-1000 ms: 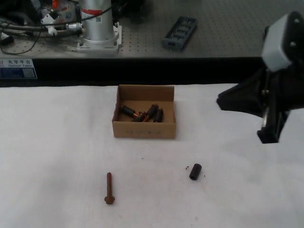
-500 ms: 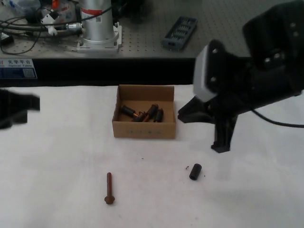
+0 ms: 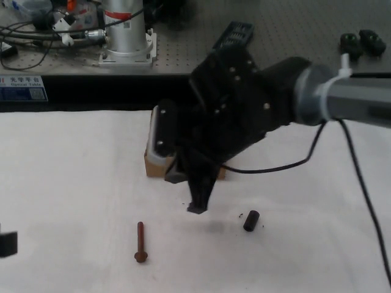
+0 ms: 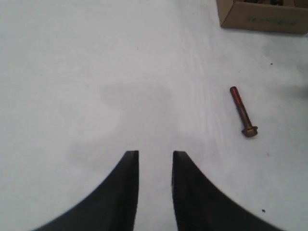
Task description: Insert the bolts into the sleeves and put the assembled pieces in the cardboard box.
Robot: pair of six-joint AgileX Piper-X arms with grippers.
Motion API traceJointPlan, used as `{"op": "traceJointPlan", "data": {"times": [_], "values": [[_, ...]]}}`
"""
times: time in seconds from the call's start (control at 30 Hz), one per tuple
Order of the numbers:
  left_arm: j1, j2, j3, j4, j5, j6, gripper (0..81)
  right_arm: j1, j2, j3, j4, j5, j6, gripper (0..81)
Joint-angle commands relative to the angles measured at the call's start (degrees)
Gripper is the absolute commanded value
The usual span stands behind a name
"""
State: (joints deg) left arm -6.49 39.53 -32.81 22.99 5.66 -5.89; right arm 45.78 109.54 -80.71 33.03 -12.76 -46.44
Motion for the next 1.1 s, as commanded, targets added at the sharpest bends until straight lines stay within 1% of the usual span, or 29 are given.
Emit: {"op": "traceJointPlan", "data": {"times": [0.0,0.13,0.17,0.2,0.27,0.33,0.43,0.5,0.53,0.67,0.73,0.93,1.07], "values": [[-0.1,-6.1,1.6,4.1,-2.7,3.3,18.2,1.6,1.8,-2.6,1.8,1.5,3.5,3.6],[-0.1,-9.2,1.6,6.1,-3.7,3.6,18.2,3.6,2.9,-3.6,5.2,1.9,7.9,3.6],[-0.1,-9.8,1.6,6.1,-3.7,3.6,18.2,4.1,3.2,-3.7,6.3,1.9,7.7,3.6],[-0.1,-10.1,1.6,6.1,-3.7,3.6,18.2,4.5,3.5,-3.7,7.2,1.9,6.5,3.2],[-0.1,-10.7,1.6,6.1,-3.7,3.6,18.2,5.7,3.9,-3.7,9.6,3.2,1.7,0.9],[-0.1,-10.9,1.6,6.1,-3.7,3.6,18.2,6.9,4.0,-3.4,10.4,4.4,-1.4,9.4],[-0.1,-10.9,1.6,6.4,-3.7,3.6,18.2,8.4,4.0,-3.4,9.7,5.0,-2.5,29.0],[-0.1,-10.9,1.6,6.9,-3.7,3.6,18.2,9.1,4.1,-3.4,8.7,7.3,-2.5,34.9],[-0.1,-10.9,1.6,7.0,-3.7,3.6,18.2,9.4,4.3,-3.4,8.3,8.4,-2.5,34.7],[-0.1,-10.9,1.6,7.2,-3.7,3.6,18.2,9.9,5.6,-3.4,6.3,10.1,-6.9,30.2],[-0.1,-10.9,1.6,7.2,-3.7,3.6,18.2,9.9,6.7,-3.4,5.8,12.8,-8.3,30.7],[-0.1,-10.9,1.6,7.3,-3.7,3.6,18.2,9.9,9.5,-3.4,5.2,16.3,-14.2,30.7],[-0.1,-10.9,1.6,7.3,-3.7,3.6,18.2,10.3,10.8,-3.4,3.5,17.0,-15.2,30.7]]}}
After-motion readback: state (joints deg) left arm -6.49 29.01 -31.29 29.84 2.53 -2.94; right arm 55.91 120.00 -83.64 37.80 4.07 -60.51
